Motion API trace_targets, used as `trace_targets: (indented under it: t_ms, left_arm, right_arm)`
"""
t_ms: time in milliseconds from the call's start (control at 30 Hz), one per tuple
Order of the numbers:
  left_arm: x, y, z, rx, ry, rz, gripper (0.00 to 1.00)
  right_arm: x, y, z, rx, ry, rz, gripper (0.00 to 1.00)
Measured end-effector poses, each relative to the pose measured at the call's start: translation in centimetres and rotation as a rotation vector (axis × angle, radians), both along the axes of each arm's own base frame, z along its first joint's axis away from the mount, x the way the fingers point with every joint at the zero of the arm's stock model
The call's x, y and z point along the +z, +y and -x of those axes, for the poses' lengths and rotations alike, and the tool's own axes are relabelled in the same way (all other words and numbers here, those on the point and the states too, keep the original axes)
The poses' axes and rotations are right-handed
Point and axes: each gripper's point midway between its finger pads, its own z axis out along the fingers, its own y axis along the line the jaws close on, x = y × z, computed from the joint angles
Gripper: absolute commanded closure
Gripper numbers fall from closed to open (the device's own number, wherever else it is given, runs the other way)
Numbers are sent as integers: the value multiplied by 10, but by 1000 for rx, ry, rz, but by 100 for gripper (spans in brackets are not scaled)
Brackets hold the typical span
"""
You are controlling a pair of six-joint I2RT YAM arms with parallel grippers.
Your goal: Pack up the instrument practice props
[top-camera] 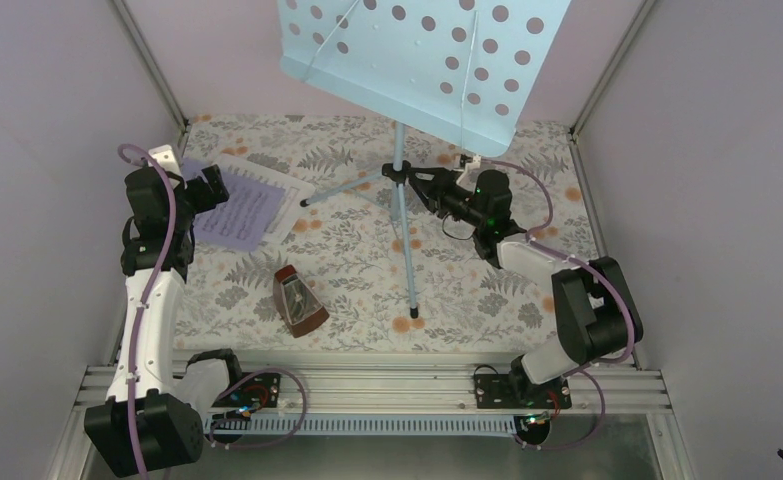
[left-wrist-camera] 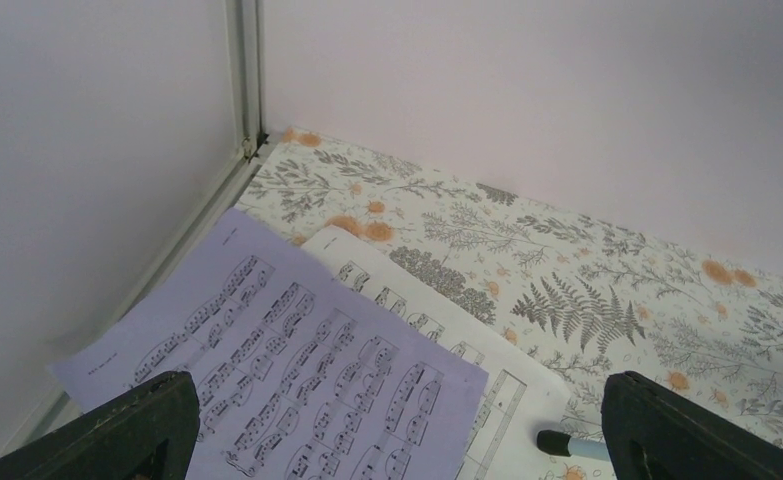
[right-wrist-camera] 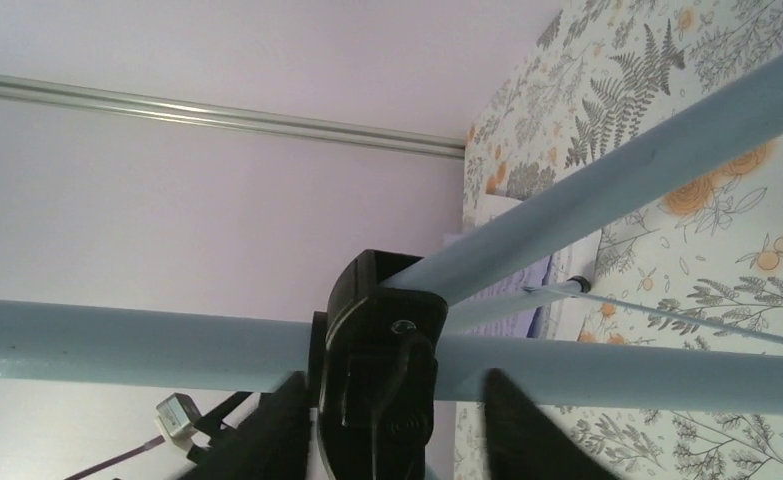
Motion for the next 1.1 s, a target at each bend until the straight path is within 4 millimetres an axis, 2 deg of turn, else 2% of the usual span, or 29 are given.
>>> trace_targets:
  t_ms: [100,267,367,467,600,800,900,1100]
  left_arm:
    - [0,-1,0,-3,0,1,0]
    - [0,-2,0,-13,-1,5,0]
    - [0,-3,0,-18,-1,7,0]
    - [0,-4,0,-19,-1,7,0]
    - [-1,-4,-1,-23,0,9,0]
    - [-1,-5,-1,-25,0,10,0]
    - [-1,-5,-1,-29,1,12,0]
    - [-4,-7,-3,-39,8,18,0]
  right_arm:
    - [3,-2,-1,-9,-27,14,48]
    - [8,-4,-2,-25,-60,27,55]
    - [8,-4,-2,-24,-69,36,64]
    - [12,-4,-3,-24,-86,42,78]
    - [3,-6,-6,-30,-76,69,95]
    - [3,-7,-7,-31,-149,129,96]
    - [4,-10,-5,-35,-251,200,96]
    - [5,-23,18,-53,-539,385,96]
